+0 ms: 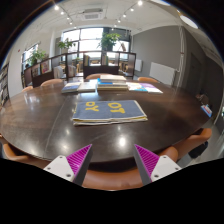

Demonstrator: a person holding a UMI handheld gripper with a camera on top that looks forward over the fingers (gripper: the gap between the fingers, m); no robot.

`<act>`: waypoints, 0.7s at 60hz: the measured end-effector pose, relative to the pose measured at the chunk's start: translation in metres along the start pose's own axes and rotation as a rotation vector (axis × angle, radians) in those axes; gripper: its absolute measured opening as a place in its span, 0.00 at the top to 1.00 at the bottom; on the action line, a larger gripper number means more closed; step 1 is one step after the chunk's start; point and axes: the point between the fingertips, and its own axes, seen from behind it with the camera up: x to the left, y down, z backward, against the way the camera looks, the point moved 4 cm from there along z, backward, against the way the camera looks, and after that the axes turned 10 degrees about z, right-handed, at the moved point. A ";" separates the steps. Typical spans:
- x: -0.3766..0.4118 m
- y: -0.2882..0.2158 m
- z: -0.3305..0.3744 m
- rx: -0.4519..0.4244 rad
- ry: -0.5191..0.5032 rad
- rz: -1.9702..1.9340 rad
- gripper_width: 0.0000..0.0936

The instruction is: Fold towel

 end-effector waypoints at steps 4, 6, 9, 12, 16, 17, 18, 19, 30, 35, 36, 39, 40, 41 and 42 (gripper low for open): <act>0.020 -0.012 -0.021 0.000 -0.032 0.031 0.12; 0.048 -0.030 -0.040 -0.003 -0.054 0.043 0.12; 0.068 -0.043 -0.061 -0.006 -0.085 0.061 0.11; 0.089 -0.064 -0.086 -0.008 -0.112 0.082 0.11; 0.111 -0.084 -0.118 -0.014 -0.141 0.107 0.13; 0.116 -0.089 -0.126 -0.016 -0.146 0.112 0.14; 0.104 -0.085 -0.119 -0.017 -0.155 0.120 0.14; 0.123 -0.096 -0.139 -0.020 -0.156 0.123 0.15; 0.155 -0.138 -0.223 -0.018 -0.176 0.137 0.26; 0.166 -0.135 -0.249 0.003 -0.203 0.130 0.32; 0.168 -0.132 -0.253 0.014 -0.210 0.130 0.33; 0.169 -0.127 -0.260 0.022 -0.211 0.134 0.36; 0.167 -0.129 -0.261 0.007 -0.202 0.131 0.39; 0.166 -0.127 -0.262 0.009 -0.194 0.126 0.43; 0.163 -0.125 -0.262 0.016 -0.183 0.124 0.48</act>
